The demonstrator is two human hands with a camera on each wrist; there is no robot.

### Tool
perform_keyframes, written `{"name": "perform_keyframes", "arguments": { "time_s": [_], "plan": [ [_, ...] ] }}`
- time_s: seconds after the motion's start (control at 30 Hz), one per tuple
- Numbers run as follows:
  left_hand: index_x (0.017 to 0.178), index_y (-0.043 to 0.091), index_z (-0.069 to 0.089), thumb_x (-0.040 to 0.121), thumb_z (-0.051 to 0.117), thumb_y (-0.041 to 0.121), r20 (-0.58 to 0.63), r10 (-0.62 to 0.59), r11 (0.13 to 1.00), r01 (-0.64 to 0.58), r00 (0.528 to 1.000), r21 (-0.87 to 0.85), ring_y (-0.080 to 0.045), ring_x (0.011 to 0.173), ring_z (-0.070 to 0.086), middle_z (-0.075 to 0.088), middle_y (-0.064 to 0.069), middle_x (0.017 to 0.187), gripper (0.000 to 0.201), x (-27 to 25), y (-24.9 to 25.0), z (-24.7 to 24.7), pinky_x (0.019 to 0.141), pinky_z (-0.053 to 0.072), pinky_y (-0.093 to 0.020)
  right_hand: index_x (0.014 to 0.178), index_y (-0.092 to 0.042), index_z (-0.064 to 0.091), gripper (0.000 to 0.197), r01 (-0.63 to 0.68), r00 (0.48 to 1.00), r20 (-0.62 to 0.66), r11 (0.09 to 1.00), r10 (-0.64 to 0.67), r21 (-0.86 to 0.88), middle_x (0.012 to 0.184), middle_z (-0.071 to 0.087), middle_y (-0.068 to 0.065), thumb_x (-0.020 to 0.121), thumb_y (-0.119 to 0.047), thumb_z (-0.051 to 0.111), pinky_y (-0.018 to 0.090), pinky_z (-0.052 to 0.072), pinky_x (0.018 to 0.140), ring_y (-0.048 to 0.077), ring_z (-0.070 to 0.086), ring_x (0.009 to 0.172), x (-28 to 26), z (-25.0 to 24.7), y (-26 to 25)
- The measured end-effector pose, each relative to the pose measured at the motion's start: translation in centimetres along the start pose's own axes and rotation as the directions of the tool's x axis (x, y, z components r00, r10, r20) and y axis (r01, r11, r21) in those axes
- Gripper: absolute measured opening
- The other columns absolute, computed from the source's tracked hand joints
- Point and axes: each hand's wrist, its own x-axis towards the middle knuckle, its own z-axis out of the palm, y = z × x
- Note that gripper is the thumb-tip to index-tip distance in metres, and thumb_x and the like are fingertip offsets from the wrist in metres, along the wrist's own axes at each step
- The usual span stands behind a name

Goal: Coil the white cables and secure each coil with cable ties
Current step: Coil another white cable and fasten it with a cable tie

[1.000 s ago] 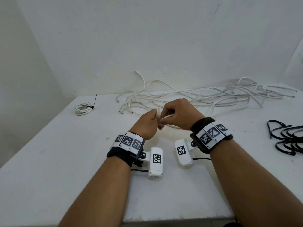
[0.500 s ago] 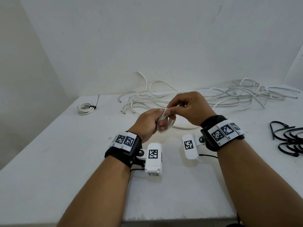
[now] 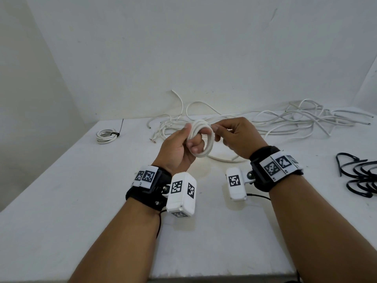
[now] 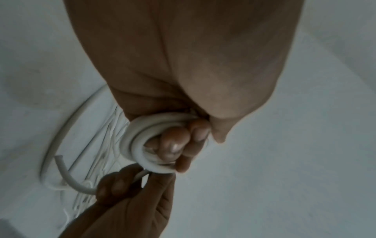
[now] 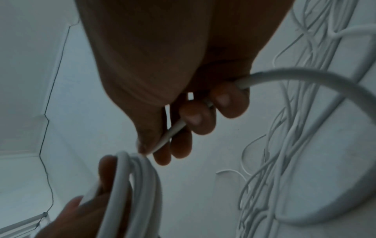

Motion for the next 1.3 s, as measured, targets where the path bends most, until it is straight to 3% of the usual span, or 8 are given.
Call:
{"name": "perform_keyframes", "arguments": {
  "time_s": [0.2, 0.43, 0.6, 0.7, 0.87, 1.03, 1.17, 1.3],
  "plan": [
    [0.107, -0.009, 0.055, 0.103, 0.028, 0.026, -0.126, 0.073, 0.966, -0.102, 0.989, -0.239, -0.011, 0.058, 0.045, 0.042, 0.002, 0.062, 0.044, 0.4, 0.1, 0.1, 0.069, 0.044, -0.021, 0.067, -0.04, 0.062, 0.042, -0.02, 0.973, 0.229, 0.995, 0.043, -0.099, 0.057, 0.058, -0.013, 0.103, -0.023, 0.047, 0.032, 0.051, 0.057, 0.016, 0.058, 0.047, -0.2, 1.3, -0.3],
    [0.108, -0.005, 0.052, 0.103, 0.027, 0.018, -0.223, 0.11, 0.946, -0.17, 0.969, -0.274, -0.014, 0.067, 0.048, 0.048, -0.001, 0.069, 0.034, 0.7, -0.2, -0.2, 0.078, 0.043, -0.024, 0.071, -0.019, 0.051, 0.029, -0.073, 0.919, 0.364, 0.972, 0.153, -0.225, 0.068, 0.059, -0.006, 0.098, -0.016, 0.042, 0.045, 0.059, 0.073, 0.018, 0.065, 0.056, 0.1, 2.1, -0.3],
    [0.111, 0.0, 0.041, 0.1, 0.033, 0.012, -0.311, 0.189, 0.922, -0.277, 0.931, -0.271, -0.016, 0.074, 0.046, 0.057, -0.002, 0.079, 0.017, 1.2, -0.3, -0.7, 0.077, 0.044, -0.023, 0.08, -0.011, 0.06, 0.027, -0.082, 0.912, 0.368, 0.96, 0.181, -0.269, 0.069, 0.061, -0.002, 0.1, -0.02, 0.043, 0.033, 0.051, 0.056, 0.014, 0.057, 0.053, 0.2, 2.3, -0.6],
    [0.102, 0.003, 0.047, 0.096, 0.037, 0.009, -0.33, 0.23, 0.923, -0.313, 0.916, -0.225, -0.017, 0.076, 0.048, 0.053, -0.005, 0.086, 0.013, 1.5, -0.2, -1.0, 0.075, 0.046, -0.023, 0.066, -0.018, 0.051, 0.035, -0.058, 0.931, 0.33, 0.957, 0.154, -0.285, 0.061, 0.056, -0.008, 0.101, -0.022, 0.045, 0.023, 0.036, 0.055, 0.006, 0.047, 0.051, 0.1, 2.4, -0.7],
    [0.085, 0.009, 0.051, 0.105, 0.027, 0.008, -0.324, 0.288, 0.954, -0.239, 0.901, 0.182, -0.018, 0.079, 0.054, 0.053, 0.003, 0.077, 0.031, 1.6, -1.1, -0.7, 0.082, 0.045, -0.029, 0.078, -0.012, 0.052, 0.021, 0.02, 0.85, 0.488, 0.913, 0.199, -0.408, 0.083, 0.064, 0.01, 0.097, -0.013, 0.045, 0.038, 0.044, 0.071, 0.021, 0.054, 0.072, -0.2, 3.1, -1.5],
    [0.089, 0.007, 0.048, 0.105, 0.03, 0.019, -0.233, 0.305, 0.621, -0.007, 0.924, 0.784, -0.001, 0.079, 0.059, 0.057, 0.004, 0.081, 0.027, 1.2, -2.1, -0.7, 0.076, 0.042, -0.009, 0.093, -0.019, 0.066, 0.011, 0.083, 0.862, 0.481, 0.89, 0.161, -0.448, 0.079, 0.065, -0.004, 0.095, -0.019, 0.056, 0.025, 0.042, 0.064, 0.01, 0.057, 0.068, -0.5, 2.8, -2.0],
    [0.079, 0.011, 0.043, 0.101, 0.034, 0.018, -0.215, 0.094, 0.352, 0.169, 0.972, 0.921, -0.013, 0.068, 0.045, 0.051, 0.001, 0.075, 0.025, 1.0, -1.6, -0.8, 0.06, 0.035, -0.025, 0.079, -0.014, 0.074, 0.005, 0.035, 0.943, 0.325, 0.948, 0.073, -0.316, 0.073, 0.071, -0.006, 0.082, -0.018, 0.072, 0.023, 0.052, 0.064, 0.01, 0.066, 0.071, -0.5, 2.1, -2.0],
    [0.069, 0.013, 0.05, 0.091, 0.036, 0.011, -0.22, -0.101, 0.39, 0.242, 0.97, 0.889, -0.008, 0.063, 0.058, 0.066, -0.006, 0.071, 0.025, 0.6, -0.8, -0.1, 0.064, 0.039, -0.027, 0.075, -0.014, 0.074, 0.005, 0.065, 0.959, 0.284, 0.975, -0.002, -0.215, 0.068, 0.071, -0.009, 0.078, -0.014, 0.077, 0.02, 0.054, 0.062, 0.004, 0.066, 0.067, -0.6, 1.4, -1.7]
  ]
}}
